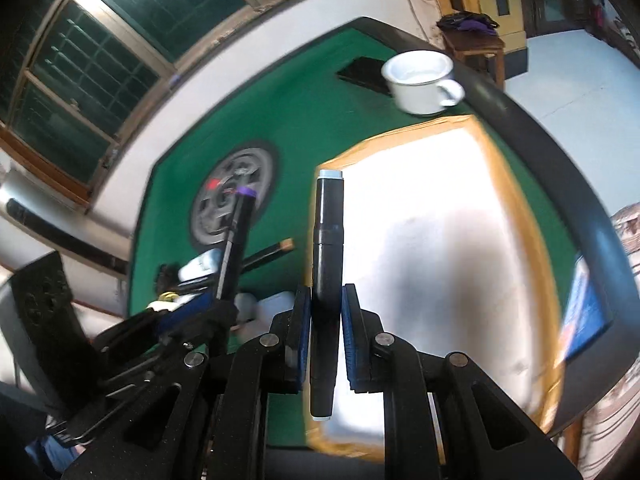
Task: Organize rigid objects
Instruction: 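Carry both markers over the white tray and release them inside with both grippers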
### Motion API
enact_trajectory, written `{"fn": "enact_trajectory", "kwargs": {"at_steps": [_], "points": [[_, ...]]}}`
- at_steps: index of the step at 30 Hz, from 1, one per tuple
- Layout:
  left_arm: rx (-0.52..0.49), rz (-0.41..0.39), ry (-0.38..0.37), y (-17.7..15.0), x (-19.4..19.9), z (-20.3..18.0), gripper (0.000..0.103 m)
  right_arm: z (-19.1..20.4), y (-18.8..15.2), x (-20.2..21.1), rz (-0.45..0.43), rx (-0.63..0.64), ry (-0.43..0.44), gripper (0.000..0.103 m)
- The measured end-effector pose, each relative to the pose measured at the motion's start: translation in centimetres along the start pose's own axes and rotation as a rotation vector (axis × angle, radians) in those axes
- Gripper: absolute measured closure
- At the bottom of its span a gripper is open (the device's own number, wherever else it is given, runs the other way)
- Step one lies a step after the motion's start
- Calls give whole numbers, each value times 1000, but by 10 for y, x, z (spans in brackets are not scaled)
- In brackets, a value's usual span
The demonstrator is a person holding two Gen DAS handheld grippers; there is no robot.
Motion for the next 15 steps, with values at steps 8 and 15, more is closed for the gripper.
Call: {"fn": "enact_trajectory", "kwargs": {"at_steps": [8,15], "points": [[93,96,78,6,-64,-12,91,-49,32,-37,114,-24,-10,90],[139,113,156,7,-82,0,91,-62,48,-71,186,-30,28,90]]}}
Point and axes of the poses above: each gripper's, at about its wrist camera, not at the fingertips, and x roughly against the way its jaws point, z to its left, y to its top, the point moved 6 cm from there along -x, roughly the way its jaws point, and after that the axes turned 13 degrees about y, right-handed, at the moved point
